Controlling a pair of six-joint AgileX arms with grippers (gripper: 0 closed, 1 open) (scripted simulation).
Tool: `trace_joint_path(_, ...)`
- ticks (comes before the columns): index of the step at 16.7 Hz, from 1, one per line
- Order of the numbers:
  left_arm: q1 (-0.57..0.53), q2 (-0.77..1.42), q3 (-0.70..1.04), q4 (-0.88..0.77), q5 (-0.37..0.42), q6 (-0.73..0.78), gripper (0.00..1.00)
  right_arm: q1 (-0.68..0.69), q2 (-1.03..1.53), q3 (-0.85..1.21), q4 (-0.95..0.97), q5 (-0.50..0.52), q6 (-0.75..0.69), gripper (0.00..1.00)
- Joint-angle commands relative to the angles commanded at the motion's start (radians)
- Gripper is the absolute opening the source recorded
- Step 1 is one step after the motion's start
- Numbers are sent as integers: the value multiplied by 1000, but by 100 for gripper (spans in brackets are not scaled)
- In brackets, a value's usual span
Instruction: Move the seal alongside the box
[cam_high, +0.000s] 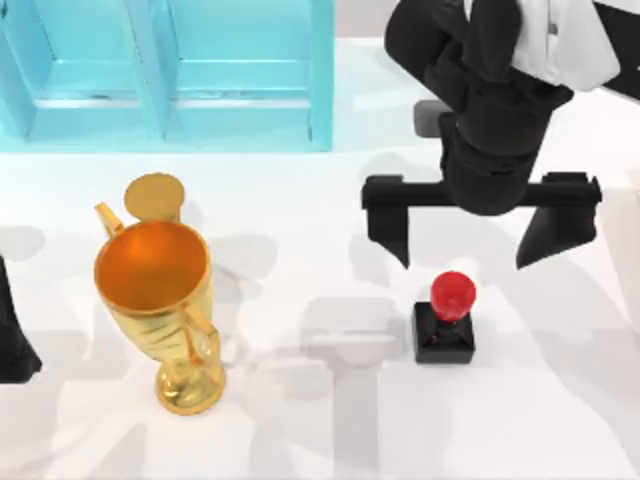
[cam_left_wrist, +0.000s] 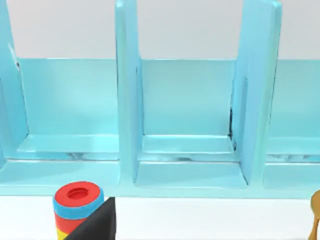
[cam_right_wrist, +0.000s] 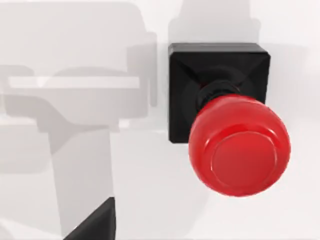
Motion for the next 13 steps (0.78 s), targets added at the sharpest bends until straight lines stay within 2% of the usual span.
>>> trace_joint_path(7, 0, 0, 0, 0, 0, 0, 100, 4, 54, -240, 304, 0, 5, 100)
trace_joint_path(12, 0, 0, 0, 0, 0, 0, 100, 5, 62, -267, 333, 0, 6, 100)
trace_joint_path(13, 0, 0, 0, 0, 0, 0, 100, 5, 62, -267, 333, 0, 6, 92)
